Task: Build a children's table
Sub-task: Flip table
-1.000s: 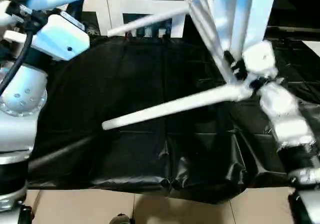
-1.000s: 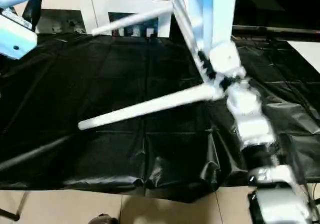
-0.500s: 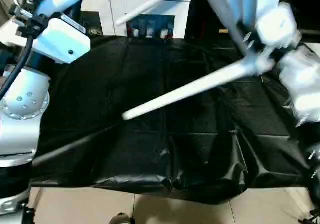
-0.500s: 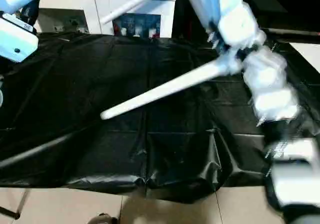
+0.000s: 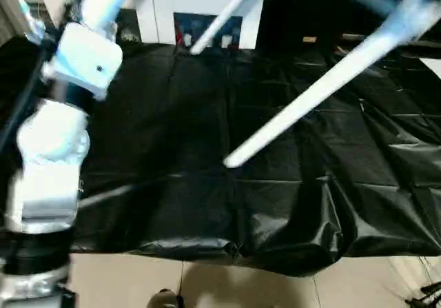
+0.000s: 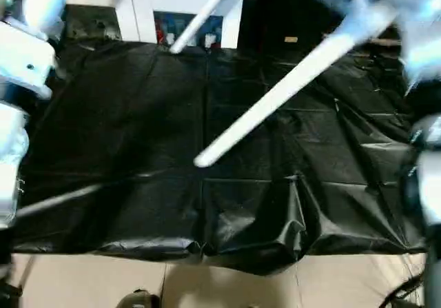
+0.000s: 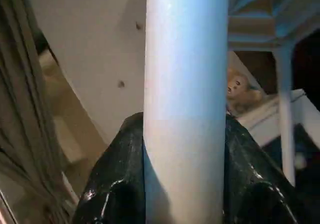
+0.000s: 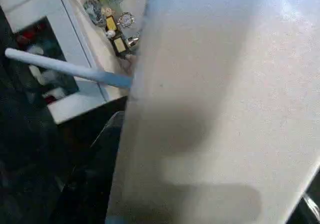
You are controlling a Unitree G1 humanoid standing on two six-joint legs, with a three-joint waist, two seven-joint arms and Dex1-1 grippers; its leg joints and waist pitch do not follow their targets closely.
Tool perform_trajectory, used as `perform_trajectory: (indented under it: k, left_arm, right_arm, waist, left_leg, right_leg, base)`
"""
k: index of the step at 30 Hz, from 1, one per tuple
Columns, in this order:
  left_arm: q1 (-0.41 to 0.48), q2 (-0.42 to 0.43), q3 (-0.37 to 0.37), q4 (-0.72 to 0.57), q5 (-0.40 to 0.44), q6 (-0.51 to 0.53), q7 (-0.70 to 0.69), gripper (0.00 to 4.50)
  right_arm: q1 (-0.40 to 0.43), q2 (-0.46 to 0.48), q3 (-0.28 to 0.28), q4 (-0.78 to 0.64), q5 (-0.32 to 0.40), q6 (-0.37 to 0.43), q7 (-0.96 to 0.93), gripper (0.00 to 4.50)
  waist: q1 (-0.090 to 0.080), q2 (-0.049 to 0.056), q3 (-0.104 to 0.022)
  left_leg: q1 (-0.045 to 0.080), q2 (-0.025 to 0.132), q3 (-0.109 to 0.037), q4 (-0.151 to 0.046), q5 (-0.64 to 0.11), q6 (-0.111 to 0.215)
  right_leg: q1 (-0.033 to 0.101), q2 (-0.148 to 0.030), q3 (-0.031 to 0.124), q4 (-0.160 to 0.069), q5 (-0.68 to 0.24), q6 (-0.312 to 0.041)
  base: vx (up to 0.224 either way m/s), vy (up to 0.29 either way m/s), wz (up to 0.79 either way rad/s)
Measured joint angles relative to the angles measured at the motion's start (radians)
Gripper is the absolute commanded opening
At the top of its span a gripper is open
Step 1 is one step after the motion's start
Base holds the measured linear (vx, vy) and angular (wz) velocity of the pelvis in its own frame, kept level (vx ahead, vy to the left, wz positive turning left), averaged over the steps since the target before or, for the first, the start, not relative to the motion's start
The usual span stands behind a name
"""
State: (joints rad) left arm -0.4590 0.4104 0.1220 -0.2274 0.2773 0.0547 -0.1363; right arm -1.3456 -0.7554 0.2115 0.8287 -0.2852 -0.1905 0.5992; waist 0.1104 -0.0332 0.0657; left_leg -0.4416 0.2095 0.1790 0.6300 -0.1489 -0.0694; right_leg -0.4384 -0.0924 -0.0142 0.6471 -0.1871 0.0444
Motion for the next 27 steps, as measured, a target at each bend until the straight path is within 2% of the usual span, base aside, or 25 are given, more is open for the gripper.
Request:
perform_trajectory:
  k: [3,9,13,14,17,19,24,27]
  left_arm:
    - [0.028,-0.038,-0.002,0.000,-0.014,0.010,0.017,1.60]
    - [0.101,-0.116,-0.012,-0.001,-0.046,0.034,0.053,1.59]
    - [0.139,-0.149,-0.008,-0.002,-0.068,0.058,0.066,1.59]
    - [0.149,-0.159,-0.004,-0.002,-0.078,0.062,0.075,1.59]
    - [0.172,-0.166,0.013,0.015,-0.087,0.067,0.085,1.59]
    - [0.179,-0.170,0.017,0.030,-0.092,0.068,0.085,1.59]
    - [0.199,-0.168,-0.001,0.032,-0.106,0.054,0.077,1.59]
    - [0.215,-0.165,-0.015,0.031,-0.108,0.038,0.072,1.59]
  right_arm:
    - [-0.068,0.001,0.034,0.053,-0.035,-0.032,0.010,2.05]
    - [-0.179,0.021,0.079,0.136,-0.102,-0.116,0.017,2.05]
    - [-0.217,0.048,0.079,0.169,-0.097,-0.184,0.040,2.05]
    - [-0.226,0.057,0.080,0.177,-0.092,-0.203,0.052,2.74]
    - [-0.255,0.077,0.095,0.193,-0.084,-0.268,0.101,2.72]
    - [-0.275,0.097,0.101,0.198,-0.079,-0.296,0.126,3.12]
    - [-0.321,0.136,0.107,0.207,-0.075,-0.354,0.179,3.43]
    - [-0.338,0.146,0.106,0.217,-0.058,-0.374,0.222,3.72]
  waist:
    - [-0.007,-0.006,0.003]
    - [-0.025,-0.029,0.013]
    - [-0.027,-0.033,0.011]
    - [-0.026,-0.035,0.012]
    - [-0.027,-0.042,0.010]
    - [-0.026,-0.050,0.010]
    - [-0.024,-0.070,0.009]
    - [-0.025,-0.076,0.006]
  left_leg:
    - [-0.001,0.000,0.000,0.002,0.000,0.000]
    - [-0.006,0.000,-0.001,0.003,-0.001,0.001]
    - [-0.015,0.000,-0.001,0.006,-0.001,0.003]
    - [-0.015,0.001,-0.001,0.006,0.000,0.005]
    - [-0.015,0.002,-0.001,0.007,-0.001,0.003]
    - [-0.015,0.003,-0.001,0.008,-0.001,0.003]
    - [-0.015,0.004,-0.002,0.012,-0.001,0.003]
    - [-0.014,0.006,-0.003,0.014,-0.002,0.004]
  right_leg:
    - [0.000,0.000,0.000,0.000,0.000,0.000]
    - [-0.004,0.000,0.000,0.000,0.000,0.000]
    - [-0.011,0.000,0.000,0.001,0.001,-0.001]
    - [-0.011,0.000,0.000,0.002,0.001,-0.001]
    - [-0.011,0.001,0.000,0.002,0.001,-0.001]
    - [-0.011,0.001,0.000,0.002,0.002,-0.003]
    - [-0.008,0.001,0.000,0.001,0.004,-0.005]
    - [-0.004,0.001,0.000,0.000,0.004,-0.005]
  base:
    - [0.000,0.000,0.00]
    - [0.000,0.000,0.00]
    - [0.000,0.000,0.00]
    - [0.000,0.000,0.00]
    - [0.000,0.000,0.00]
    - [0.000,0.000,0.00]
    - [0.000,0.000,0.00]
    - [0.000,0.000,0.00]
